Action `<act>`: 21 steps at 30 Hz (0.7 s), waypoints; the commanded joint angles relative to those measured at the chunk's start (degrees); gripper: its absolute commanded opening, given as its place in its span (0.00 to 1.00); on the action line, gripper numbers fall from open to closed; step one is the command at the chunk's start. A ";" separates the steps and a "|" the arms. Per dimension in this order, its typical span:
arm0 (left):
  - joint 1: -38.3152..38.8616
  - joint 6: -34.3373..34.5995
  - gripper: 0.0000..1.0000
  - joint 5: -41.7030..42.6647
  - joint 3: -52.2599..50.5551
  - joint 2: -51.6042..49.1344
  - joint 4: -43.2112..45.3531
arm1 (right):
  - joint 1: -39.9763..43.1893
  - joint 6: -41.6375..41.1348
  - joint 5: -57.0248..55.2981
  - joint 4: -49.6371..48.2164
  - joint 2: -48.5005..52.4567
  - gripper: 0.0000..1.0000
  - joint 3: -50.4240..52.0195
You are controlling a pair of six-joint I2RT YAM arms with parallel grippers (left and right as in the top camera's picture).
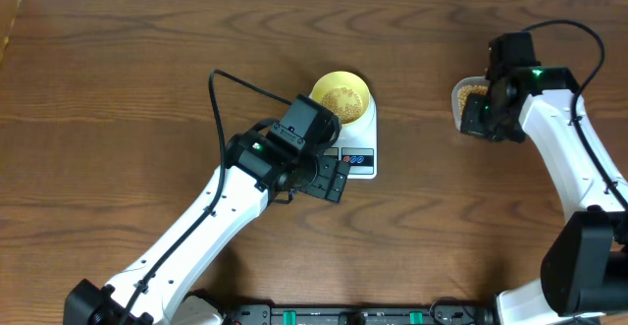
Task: Scoop item into bowl and weigh 50g on scale
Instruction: 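Lower the scoop into the soybeans with the right gripper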
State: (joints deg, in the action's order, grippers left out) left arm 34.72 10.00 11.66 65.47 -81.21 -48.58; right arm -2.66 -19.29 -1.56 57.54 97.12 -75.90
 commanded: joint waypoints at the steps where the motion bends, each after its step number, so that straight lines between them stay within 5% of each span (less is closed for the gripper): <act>1: 0.09 -1.20 0.91 -0.76 0.11 0.85 0.02 | 2.16 1.29 5.81 -0.11 0.42 0.01 0.55; 21: 0.09 -1.22 0.91 -0.76 0.11 0.85 0.00 | 6.10 5.29 15.30 3.21 0.42 0.01 0.70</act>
State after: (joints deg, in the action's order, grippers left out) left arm 34.72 10.00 11.66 65.47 -81.21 -48.58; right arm 3.38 -15.68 10.15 60.31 97.12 -75.90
